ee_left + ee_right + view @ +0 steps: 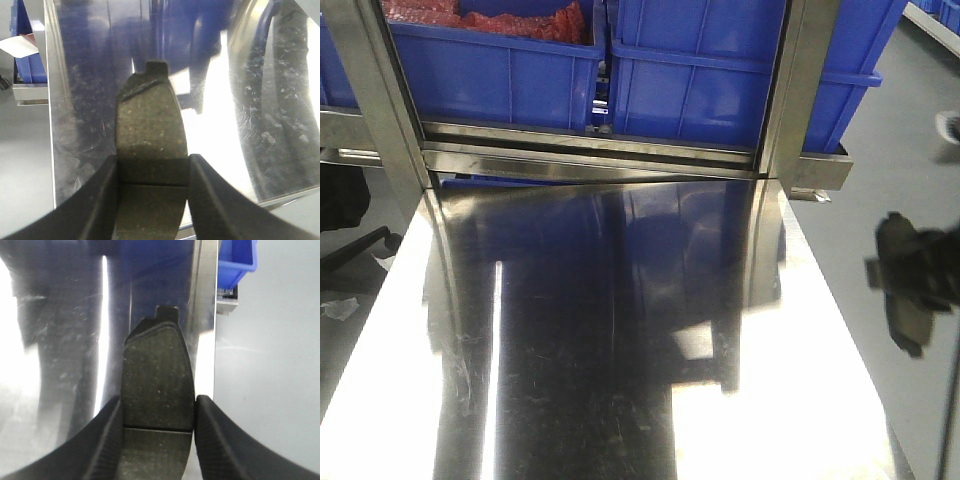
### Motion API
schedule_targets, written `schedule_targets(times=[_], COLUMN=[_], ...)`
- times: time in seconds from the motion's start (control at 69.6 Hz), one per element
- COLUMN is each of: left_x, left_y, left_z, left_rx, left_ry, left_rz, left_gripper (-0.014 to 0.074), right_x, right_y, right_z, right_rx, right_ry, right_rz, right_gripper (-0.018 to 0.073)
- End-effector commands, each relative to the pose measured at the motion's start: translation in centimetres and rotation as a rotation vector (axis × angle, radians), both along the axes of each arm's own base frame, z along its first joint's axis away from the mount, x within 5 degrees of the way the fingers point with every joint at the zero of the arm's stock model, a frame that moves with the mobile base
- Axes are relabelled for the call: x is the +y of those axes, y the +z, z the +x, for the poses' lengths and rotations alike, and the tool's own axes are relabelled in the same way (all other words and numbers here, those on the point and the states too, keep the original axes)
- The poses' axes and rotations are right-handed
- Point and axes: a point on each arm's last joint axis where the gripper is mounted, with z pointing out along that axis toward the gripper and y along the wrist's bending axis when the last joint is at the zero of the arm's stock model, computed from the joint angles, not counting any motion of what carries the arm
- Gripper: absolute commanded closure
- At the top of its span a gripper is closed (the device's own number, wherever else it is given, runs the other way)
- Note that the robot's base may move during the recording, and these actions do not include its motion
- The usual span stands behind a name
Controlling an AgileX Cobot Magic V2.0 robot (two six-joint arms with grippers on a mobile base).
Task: Move and align brake pads A on conveyor
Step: 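Lift the brake pad off the table with the right gripper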
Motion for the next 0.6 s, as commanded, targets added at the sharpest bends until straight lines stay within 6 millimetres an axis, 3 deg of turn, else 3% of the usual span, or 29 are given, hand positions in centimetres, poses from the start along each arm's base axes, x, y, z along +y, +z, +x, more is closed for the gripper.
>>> schedule_targets(times=[0.0,0.33,0.589], left_x=[-0.2,-0.2,-0.2], left_y=[1.4,1.4,1.4], left_z=[0.4,0.4,0.4], left_rx=[-0.096,-0.096,-0.096], left_ry=[0.003,0.003,0.003], left_rz=[-0.041,-0.041,-0.041], left_gripper=[0.0603,0.0603,0.0603], right_x=[-0.7,-2.3,-2.7], right_y=[1.0,-2.1,-3.0], right_z=[-2.9,-10.6,-12.6], right_rx=[-0.173,-0.345,-0.431], right_ry=[-0.002,-0.003,0.000], right_rz=[0.025,0.060,0.073], right_gripper=[0.0545,0.0545,0.0545])
